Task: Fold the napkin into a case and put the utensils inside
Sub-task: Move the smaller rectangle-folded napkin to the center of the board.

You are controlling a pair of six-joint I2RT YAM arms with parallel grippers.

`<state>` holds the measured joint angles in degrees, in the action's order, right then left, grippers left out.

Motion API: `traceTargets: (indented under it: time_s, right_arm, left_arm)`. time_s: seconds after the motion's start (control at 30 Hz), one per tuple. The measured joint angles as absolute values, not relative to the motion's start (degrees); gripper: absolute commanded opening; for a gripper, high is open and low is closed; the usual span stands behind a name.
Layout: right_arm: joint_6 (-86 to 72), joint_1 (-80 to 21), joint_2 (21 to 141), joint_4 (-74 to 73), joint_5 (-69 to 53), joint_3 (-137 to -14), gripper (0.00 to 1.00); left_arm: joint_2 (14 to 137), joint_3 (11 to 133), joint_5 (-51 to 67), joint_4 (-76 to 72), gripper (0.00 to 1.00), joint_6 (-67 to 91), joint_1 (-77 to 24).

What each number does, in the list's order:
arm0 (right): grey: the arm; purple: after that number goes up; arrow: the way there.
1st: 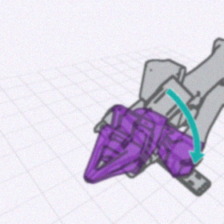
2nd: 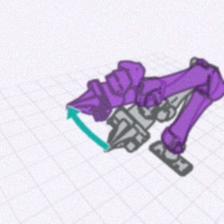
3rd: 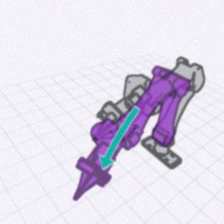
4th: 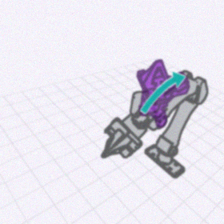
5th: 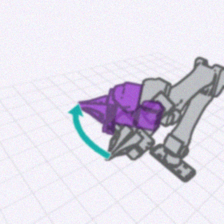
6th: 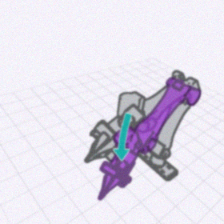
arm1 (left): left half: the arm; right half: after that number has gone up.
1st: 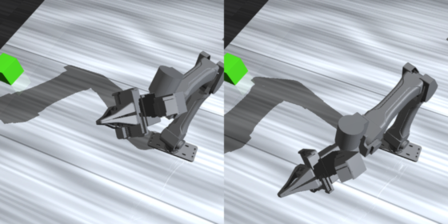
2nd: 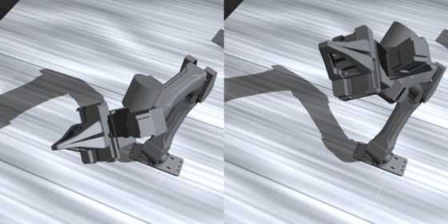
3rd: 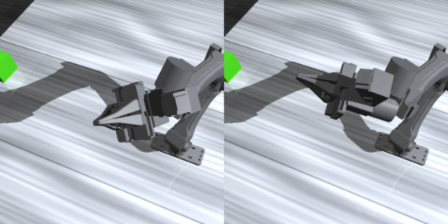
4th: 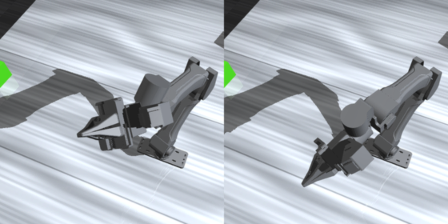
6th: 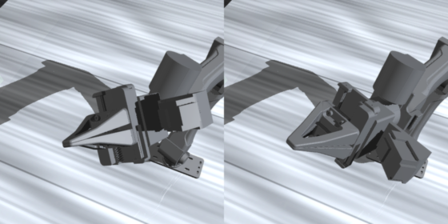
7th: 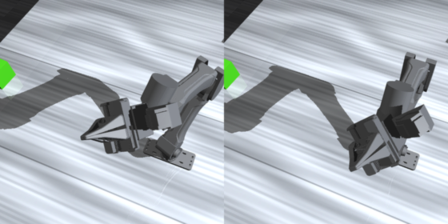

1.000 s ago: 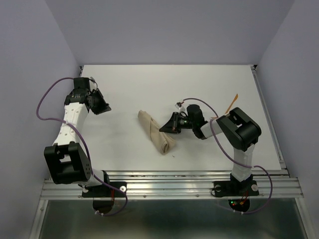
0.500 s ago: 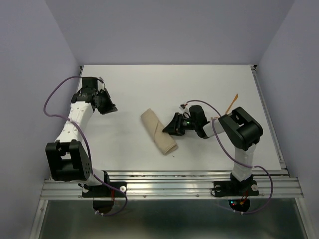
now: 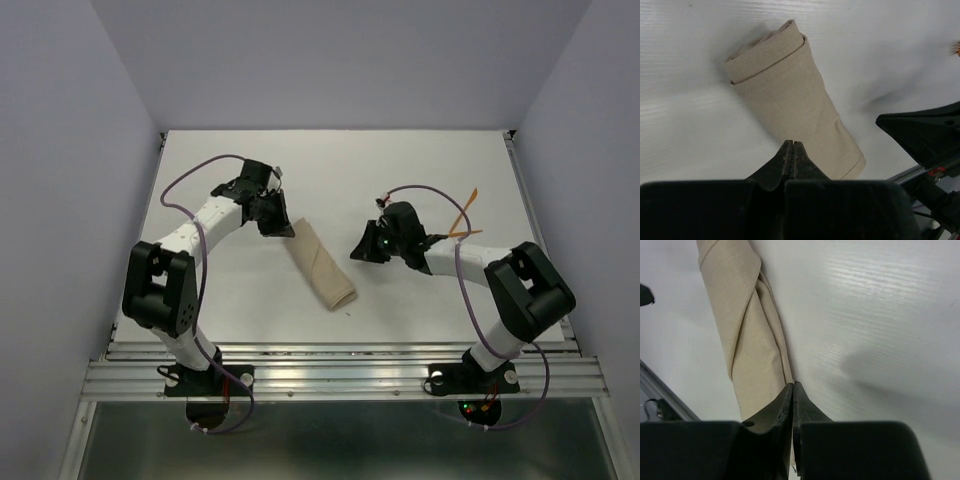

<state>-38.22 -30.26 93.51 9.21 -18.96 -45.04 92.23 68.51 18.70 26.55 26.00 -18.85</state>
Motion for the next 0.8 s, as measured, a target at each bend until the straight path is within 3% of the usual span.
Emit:
traceTargets:
  time_s: [0.33,0.8]
  right_arm:
    - [-36.23,-46.52,90.50,-4.27,-8.34,-47.75,0.01]
    - [-36.10,-47.72,92.47,-7.88,0.14,-47.11,0.01]
  left_arm:
    - [105.38,71.85,19.44,22.37,0.00,26.24,-20.88]
    - [108.36,72.34,17.72,21.65,0.00,25.98,-20.86]
